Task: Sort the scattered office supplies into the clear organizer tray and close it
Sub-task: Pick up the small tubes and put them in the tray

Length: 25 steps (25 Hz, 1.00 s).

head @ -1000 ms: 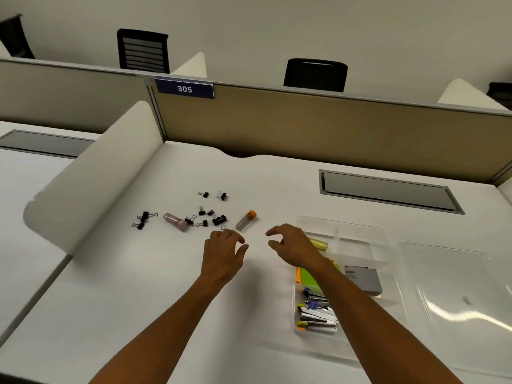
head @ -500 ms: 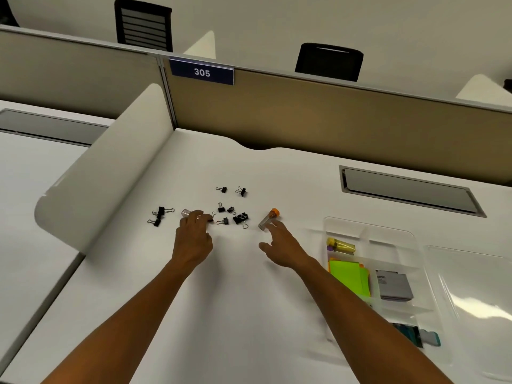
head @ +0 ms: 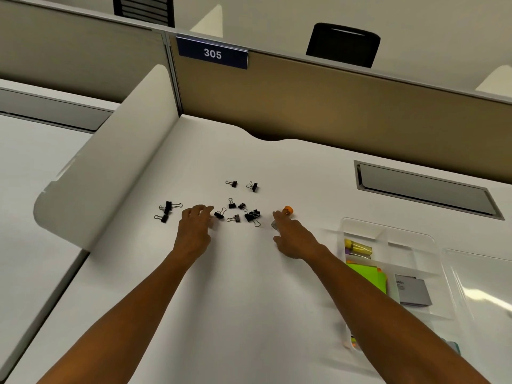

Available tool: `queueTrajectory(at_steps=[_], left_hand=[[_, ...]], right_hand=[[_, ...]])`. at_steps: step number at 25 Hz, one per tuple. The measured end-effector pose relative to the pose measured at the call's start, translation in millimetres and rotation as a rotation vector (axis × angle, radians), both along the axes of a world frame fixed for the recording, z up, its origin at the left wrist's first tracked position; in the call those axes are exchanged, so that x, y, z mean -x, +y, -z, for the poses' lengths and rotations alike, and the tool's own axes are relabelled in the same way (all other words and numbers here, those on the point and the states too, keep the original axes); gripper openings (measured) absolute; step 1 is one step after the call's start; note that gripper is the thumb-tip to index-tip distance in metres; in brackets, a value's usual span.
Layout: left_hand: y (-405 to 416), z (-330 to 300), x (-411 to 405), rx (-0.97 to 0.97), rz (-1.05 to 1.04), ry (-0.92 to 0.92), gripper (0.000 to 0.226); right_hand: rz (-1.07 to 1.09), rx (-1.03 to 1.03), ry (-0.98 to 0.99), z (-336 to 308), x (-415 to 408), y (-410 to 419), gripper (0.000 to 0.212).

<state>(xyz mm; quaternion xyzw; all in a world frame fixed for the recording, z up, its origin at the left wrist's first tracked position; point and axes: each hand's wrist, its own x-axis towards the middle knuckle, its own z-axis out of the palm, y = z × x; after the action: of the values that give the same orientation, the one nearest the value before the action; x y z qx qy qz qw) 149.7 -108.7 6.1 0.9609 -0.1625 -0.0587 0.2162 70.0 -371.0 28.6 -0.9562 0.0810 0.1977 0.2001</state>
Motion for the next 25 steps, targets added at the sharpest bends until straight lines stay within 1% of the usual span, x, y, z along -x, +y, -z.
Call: queueTrajectory(at_steps=[3, 6, 8, 10, 11, 14, 17, 19, 21, 25], left_hand=[[4.1, 2.0, 0.4, -0.002, -0.016, -0.094, 0.053], [8.4, 5.7, 2.8, -0.031, 0.002, -0.169, 0.033], [9.0, 6.6, 4.3, -0.088, 0.022, -0.163, 0.031], [6.9, 5.6, 7.3, -0.096, 0.019, -0.136, 0.03], [5.3, 4.2, 10.7, -0.072, 0.007, -0.117, 0.03], [-1.4, -3.8, 26.5, 0.05, -0.034, -0.053, 0.037], [-8.8, -15.6, 40.6, 0.19, -0.048, 0.025, 0.053], [-14.0, -24.3, 47.7, 0.229, -0.057, 0.048, 0.061], [-19.7, -33.8, 55.2, 0.25, -0.064, 0.02, 0.058], [-36.3, -53.0, 74.6, 0.376, -0.066, -0.029, 0.034]], right_hand=[[0.001, 0.077, -0.059, 6.2, 2.4, -1.7, 0.052], [0.052, 0.052, -0.155, 11.5, 5.7, -2.3, 0.031], [0.074, 0.009, -0.177, 12.0, 10.0, -2.0, 0.019], [0.066, 0.037, -0.192, 12.2, 14.5, -1.9, 0.006], [0.052, 0.076, -0.213, 12.1, 17.1, -1.2, 0.006], [0.022, 0.144, -0.276, 10.0, 27.8, 1.6, 0.019], [-0.001, 0.123, -0.306, 5.8, 40.6, 2.5, 0.028], [0.025, 0.073, -0.32, 1.6, 47.7, 3.3, 0.029], [0.066, 0.005, -0.343, -3.0, 54.9, 3.4, 0.036], [0.16, -0.197, -0.394, -16.7, 67.7, -4.5, 0.056]])
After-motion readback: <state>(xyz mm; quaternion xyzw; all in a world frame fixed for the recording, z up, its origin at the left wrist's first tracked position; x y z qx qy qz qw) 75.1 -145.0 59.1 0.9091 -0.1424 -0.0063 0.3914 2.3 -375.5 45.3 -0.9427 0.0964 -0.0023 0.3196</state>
